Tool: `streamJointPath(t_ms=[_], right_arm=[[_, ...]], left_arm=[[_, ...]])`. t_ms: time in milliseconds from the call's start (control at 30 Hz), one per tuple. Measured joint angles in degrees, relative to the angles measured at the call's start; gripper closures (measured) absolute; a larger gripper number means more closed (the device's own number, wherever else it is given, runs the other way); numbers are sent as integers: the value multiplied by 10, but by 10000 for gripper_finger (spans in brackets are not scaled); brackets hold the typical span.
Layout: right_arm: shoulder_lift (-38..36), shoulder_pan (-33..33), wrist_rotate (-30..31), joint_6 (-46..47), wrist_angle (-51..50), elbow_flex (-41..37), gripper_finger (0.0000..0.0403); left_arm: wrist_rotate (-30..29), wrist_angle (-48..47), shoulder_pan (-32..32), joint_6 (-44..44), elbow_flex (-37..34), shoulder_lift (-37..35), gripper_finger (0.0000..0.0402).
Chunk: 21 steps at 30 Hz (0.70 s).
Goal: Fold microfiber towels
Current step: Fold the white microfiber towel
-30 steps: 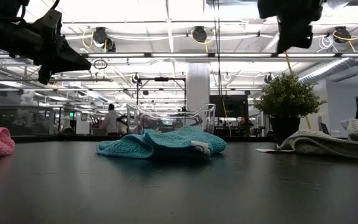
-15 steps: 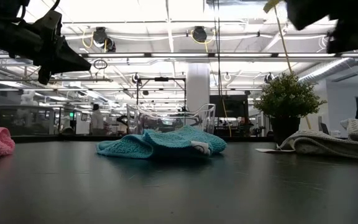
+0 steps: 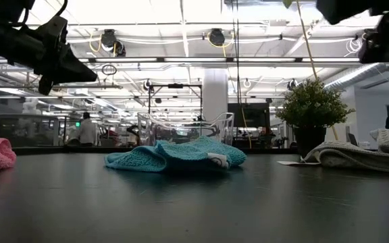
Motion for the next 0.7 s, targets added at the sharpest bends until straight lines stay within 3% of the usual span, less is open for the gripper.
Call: streamJointPath(t_ms=[233, 533, 700], right_arm=[[8, 62, -7, -34, 65, -52, 286], [7, 93, -4, -35, 262, -154, 286], [7, 95, -2, -53, 287, -202, 286]], left_arm=[[0, -2, 0, -3, 0, 0, 366], [0, -2, 0, -14, 0, 0, 366], [0, -2, 0, -22, 0, 0, 366]])
